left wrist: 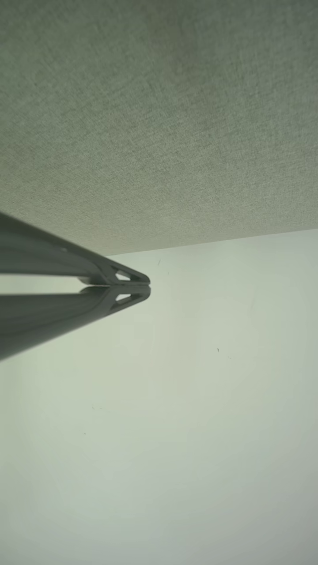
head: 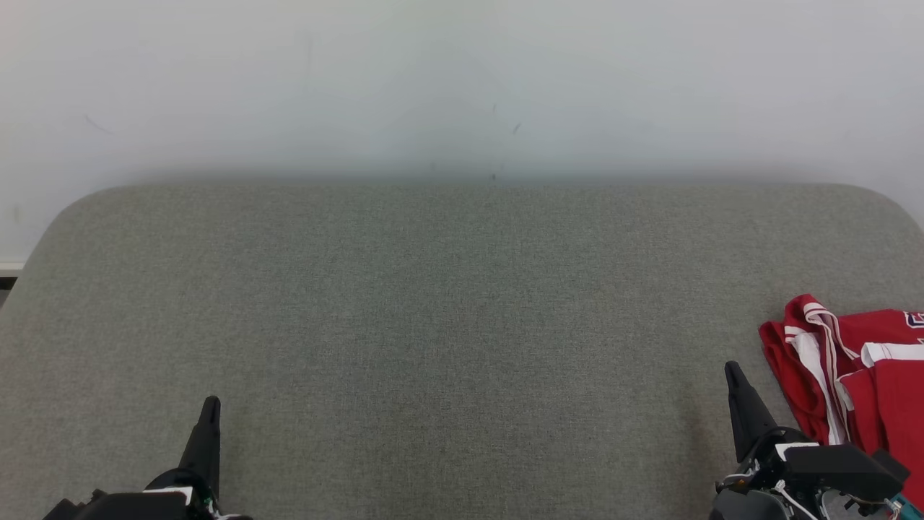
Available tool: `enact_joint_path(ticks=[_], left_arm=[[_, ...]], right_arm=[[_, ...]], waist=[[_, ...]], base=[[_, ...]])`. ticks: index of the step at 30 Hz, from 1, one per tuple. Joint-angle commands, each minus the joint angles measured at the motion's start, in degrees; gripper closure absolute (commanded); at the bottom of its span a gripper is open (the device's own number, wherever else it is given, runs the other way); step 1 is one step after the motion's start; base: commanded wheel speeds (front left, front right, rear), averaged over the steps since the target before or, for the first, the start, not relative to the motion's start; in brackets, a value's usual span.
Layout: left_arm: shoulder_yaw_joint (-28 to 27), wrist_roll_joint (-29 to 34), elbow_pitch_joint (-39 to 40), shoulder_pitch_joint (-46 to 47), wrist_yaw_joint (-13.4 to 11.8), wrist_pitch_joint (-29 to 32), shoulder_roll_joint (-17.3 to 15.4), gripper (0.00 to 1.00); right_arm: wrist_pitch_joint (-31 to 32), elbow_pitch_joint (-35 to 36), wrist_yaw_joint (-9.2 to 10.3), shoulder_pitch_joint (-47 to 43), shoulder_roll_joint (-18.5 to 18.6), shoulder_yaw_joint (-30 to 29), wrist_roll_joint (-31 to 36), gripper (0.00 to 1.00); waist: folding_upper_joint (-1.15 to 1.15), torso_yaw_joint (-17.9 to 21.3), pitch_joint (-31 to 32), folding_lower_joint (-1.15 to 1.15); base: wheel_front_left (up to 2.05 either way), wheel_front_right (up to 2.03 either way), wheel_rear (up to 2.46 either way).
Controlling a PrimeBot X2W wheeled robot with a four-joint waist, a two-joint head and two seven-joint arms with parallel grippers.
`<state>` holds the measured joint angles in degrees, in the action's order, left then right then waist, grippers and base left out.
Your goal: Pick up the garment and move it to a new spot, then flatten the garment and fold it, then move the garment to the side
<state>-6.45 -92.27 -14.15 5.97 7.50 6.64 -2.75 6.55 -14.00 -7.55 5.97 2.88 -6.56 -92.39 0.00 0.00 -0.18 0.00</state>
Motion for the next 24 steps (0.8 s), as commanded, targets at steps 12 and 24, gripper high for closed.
enact_joint_path(ticks=[12,24], left_arm=[[-0.20,-0.27,0.20,0.58,0.02,0.01,-0.22,1.00],[-0.21,-0.28,0.20,0.58,0.02,0.01,-0.22,1.00]], right_arm=[[0.18,0.11,0.12,0.47,-0.01,-0.03,-0.06,1.00],[0.18,0.11,0.12,0.47,-0.01,-0.02,-0.06,1.00]], waist=[[0.00,0.00,0.00,0.00],[0.00,0.00,0.00,0.00]], base=[[0.00,0.00,0.00],[0.00,0.00,0.00]])
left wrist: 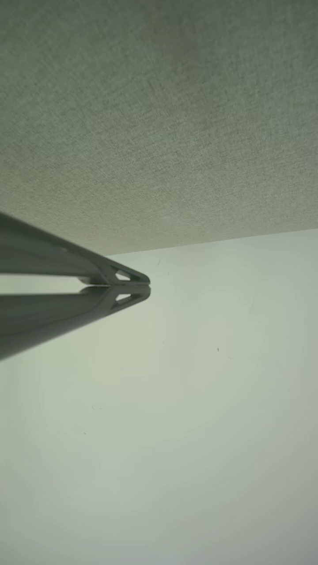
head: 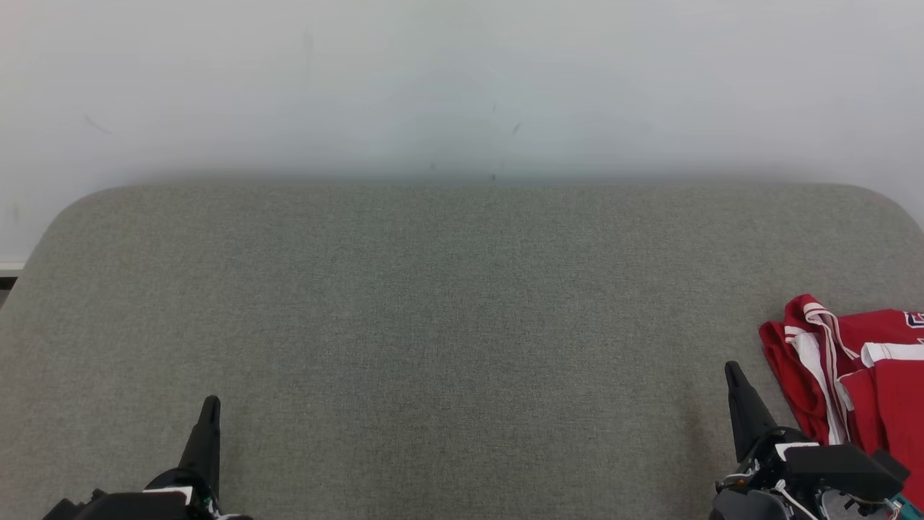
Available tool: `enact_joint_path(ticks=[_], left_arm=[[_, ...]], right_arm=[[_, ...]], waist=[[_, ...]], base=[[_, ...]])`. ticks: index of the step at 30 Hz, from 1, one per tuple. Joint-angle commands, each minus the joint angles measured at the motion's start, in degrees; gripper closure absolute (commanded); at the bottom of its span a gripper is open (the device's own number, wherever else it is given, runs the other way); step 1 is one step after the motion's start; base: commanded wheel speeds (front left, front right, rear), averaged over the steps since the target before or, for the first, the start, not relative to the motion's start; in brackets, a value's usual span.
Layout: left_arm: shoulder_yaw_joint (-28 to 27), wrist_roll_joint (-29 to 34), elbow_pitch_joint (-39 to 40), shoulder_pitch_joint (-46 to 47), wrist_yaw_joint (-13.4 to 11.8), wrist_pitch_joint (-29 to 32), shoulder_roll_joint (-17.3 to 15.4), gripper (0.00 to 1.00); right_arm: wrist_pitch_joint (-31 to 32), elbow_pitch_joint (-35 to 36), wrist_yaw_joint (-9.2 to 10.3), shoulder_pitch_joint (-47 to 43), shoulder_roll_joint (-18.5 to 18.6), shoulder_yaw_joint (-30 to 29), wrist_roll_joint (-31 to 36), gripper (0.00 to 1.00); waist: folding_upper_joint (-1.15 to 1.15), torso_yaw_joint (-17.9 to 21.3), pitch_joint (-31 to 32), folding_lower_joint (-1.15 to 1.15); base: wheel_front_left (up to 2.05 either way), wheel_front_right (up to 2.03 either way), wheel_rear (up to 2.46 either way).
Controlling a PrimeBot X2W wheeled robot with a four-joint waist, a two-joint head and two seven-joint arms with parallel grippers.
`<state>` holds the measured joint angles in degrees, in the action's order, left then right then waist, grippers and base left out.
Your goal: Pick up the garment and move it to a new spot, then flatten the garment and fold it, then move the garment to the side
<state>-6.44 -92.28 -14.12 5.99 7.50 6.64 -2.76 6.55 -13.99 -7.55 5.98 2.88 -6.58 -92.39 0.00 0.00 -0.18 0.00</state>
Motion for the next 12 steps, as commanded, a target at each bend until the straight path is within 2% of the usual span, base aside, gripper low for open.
enact_joint_path(ticks=[1,12], left_arm=[[-0.22,-0.27,0.18,0.56,0.02,0.01,-0.21,1.00],[-0.21,-0.27,0.19,0.55,0.02,0.01,-0.21,1.00]], right_arm=[[0.18,0.10,0.12,0.45,-0.01,-0.01,-0.06,1.00],[0.17,0.10,0.12,0.45,-0.01,-0.01,-0.07,1.00]], waist=[[0.00,0.00,0.00,0.00],[0.00,0.00,0.00,0.00]], base=[[0.00,0.00,0.00],[0.00,0.00,0.00]])
